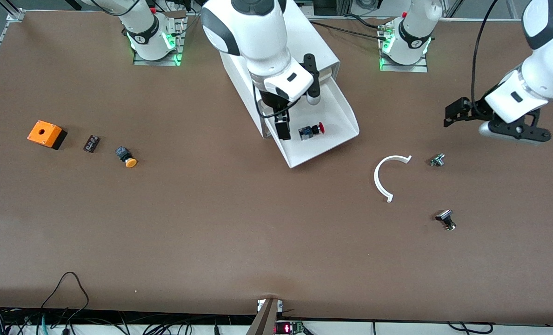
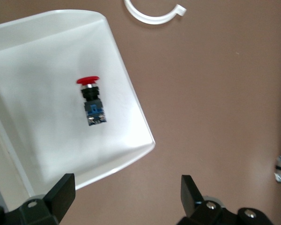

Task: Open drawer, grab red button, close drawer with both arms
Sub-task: 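Release the drawer with the left gripper while the right gripper reaches inside, then lower the right gripper and grasp the red button in the drawer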

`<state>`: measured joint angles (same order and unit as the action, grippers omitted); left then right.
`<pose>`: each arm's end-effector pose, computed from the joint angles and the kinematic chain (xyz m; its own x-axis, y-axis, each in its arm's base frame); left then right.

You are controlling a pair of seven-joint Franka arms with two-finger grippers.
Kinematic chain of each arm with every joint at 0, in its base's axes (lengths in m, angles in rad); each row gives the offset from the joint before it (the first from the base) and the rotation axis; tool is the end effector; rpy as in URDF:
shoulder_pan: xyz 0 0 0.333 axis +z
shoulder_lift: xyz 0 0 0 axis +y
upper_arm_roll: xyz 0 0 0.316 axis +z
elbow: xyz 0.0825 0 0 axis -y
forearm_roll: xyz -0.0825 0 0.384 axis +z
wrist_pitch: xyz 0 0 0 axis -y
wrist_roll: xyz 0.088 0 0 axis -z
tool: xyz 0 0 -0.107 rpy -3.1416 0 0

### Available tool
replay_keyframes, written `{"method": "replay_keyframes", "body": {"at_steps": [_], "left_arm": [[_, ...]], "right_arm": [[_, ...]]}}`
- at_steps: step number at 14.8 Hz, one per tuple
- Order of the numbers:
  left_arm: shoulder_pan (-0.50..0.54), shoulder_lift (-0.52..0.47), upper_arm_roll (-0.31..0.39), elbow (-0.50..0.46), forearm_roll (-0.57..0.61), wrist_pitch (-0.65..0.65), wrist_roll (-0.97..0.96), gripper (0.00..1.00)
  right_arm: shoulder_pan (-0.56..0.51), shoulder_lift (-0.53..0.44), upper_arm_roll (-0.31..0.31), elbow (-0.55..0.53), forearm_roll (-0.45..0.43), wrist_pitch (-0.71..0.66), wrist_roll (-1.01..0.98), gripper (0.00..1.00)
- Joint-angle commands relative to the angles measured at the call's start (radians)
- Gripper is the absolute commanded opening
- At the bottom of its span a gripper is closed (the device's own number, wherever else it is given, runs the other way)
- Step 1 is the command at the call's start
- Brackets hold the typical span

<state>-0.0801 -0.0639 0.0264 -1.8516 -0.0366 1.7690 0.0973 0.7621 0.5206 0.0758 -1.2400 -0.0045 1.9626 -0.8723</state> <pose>0.5400 -0.0319 0.5430 0.9896 -0.1433 -0.0151 -0.1426 -0.9890 0.0391 0.4976 0.5327 0.4883 -0.1353 0.9786 0.1552 0.9844 0.1150 0.1331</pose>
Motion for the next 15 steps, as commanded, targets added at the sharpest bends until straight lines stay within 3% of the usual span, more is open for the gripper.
{"method": "replay_keyframes", "body": {"at_steps": [1,4,9,15], "left_arm": [[0.011,-0.007,-0.003,0.035,0.079,-0.017,-0.013,1.0],[0.016,-0.001,0.0,0.045,0.084,-0.014,-0.014,1.0],[0.057,-0.002,-0.002,0.043,0.084,-0.016,-0.019,1.0],[0.097,0.01,0.004,0.11,0.083,-0.042,-0.015,1.0]], "right_arm": [[-0.004,0.044,0.007,0.07,0.035,-0.102,-0.143,1.0],[0.002,0.053,0.012,0.07,0.041,-0.185,-0.223,1.0],[0.003,0.059,0.032,0.125,0.051,-0.194,-0.284,1.0],[0.017,0.15,0.033,0.132,0.047,-0.027,-0.284,1.0]]}}
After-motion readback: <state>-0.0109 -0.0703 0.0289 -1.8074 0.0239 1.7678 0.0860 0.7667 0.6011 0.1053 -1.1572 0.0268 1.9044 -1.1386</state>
